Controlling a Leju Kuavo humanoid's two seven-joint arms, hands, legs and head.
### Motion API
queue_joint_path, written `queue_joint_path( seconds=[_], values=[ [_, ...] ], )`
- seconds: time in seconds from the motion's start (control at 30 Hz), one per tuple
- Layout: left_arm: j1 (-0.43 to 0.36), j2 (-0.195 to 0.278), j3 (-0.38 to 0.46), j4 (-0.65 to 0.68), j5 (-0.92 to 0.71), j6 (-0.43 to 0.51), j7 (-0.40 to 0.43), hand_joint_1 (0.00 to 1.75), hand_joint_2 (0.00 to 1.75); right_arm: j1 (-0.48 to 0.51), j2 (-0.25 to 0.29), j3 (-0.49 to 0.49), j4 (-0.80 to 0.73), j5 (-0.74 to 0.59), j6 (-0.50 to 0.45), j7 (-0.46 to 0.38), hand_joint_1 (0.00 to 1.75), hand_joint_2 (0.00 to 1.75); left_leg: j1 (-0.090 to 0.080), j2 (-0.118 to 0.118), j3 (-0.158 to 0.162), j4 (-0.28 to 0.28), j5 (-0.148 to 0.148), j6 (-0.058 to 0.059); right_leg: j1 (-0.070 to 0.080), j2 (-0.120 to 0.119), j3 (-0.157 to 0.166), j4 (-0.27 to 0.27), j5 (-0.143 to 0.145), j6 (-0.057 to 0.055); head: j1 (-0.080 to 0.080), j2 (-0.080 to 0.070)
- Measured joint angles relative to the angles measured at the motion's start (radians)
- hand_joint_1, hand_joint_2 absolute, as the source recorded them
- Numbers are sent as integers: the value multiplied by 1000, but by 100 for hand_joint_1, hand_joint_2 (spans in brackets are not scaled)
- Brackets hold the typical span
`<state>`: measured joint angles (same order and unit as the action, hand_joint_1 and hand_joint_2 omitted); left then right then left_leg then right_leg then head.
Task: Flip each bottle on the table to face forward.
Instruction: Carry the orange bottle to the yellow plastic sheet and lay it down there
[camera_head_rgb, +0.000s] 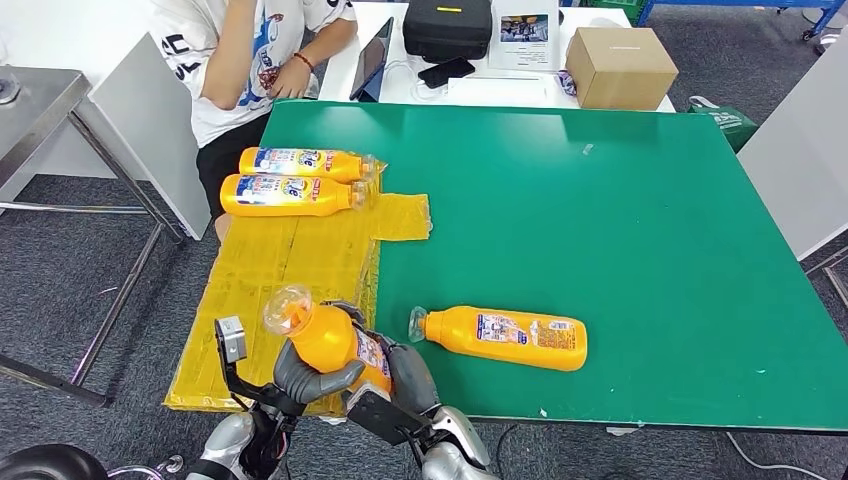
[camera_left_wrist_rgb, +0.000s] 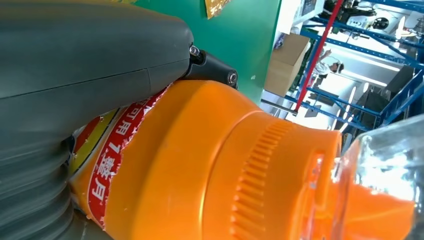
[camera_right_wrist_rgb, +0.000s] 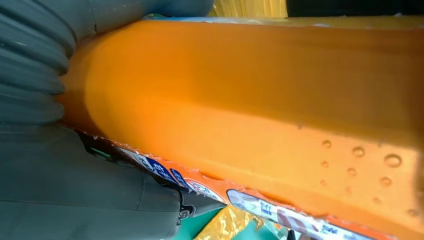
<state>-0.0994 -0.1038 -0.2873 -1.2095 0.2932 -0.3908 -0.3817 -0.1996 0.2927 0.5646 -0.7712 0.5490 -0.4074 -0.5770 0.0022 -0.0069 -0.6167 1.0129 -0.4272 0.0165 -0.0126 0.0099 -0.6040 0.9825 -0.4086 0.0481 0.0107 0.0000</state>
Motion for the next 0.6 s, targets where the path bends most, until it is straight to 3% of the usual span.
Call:
queue_joint_path(
  seconds=[0.1,0.13,0.23,0.27,0.6],
  values=[
    [0,0,0,0,14,-5,4,175,175,-3,0,2,0,26,-34,12,157,175,0,0,0,0,0,0,0,0,0,0,0,0,0,0],
    [0,0,0,-1,19,-6,6,175,175,-5,0,2,0,33,-44,16,116,175,0,0,0,0,0,0,0,0,0,0,0,0,0,0],
    [-2,0,1,-3,28,-5,12,175,175,-7,1,3,0,46,-63,21,0,44,0,0,0,0,0,0,0,0,0,0,0,0,0,0],
    [-4,0,1,-5,29,-4,14,175,175,-7,1,3,0,48,-69,22,0,0,0,0,0,0,0,0,0,0,0,0,0,0,0,0],
    [-12,0,5,-35,4,68,21,175,175,-14,3,3,-17,19,-61,24,0,0,0,0,0,0,0,0,0,0,0,0,0,0,0,0]
  ],
)
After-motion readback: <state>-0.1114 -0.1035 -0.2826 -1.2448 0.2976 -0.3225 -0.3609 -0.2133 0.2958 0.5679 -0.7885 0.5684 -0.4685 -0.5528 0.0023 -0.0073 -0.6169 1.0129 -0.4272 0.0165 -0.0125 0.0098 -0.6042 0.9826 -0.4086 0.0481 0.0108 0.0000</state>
